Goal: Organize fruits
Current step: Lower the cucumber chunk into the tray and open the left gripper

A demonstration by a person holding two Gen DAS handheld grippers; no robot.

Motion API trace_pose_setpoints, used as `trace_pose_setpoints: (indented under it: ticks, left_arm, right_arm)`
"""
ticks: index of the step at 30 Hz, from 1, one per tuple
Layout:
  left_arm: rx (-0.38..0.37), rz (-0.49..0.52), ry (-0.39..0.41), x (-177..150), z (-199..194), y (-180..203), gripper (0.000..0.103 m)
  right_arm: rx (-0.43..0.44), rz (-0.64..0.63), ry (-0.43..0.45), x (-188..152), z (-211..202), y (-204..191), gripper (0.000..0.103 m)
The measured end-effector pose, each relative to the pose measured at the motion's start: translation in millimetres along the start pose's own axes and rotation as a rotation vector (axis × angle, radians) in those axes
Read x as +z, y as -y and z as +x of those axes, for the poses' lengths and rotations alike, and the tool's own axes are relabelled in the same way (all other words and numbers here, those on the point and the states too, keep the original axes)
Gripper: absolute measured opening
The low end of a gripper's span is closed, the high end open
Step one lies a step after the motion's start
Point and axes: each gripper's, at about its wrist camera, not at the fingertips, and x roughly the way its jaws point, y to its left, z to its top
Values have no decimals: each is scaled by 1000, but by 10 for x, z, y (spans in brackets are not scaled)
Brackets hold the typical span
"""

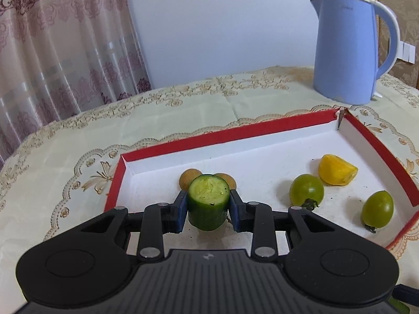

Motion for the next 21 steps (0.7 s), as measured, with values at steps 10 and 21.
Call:
trace_pose_setpoints:
  ticks: [10, 21]
  left_arm:
    - [37, 4, -11, 55, 74, 28, 36]
    - [79, 2, 57, -36, -255, -100, 69]
  right_arm:
    - [-2, -2, -1, 1, 3, 0, 39]
    - [-10, -6, 1, 2, -2, -14, 35]
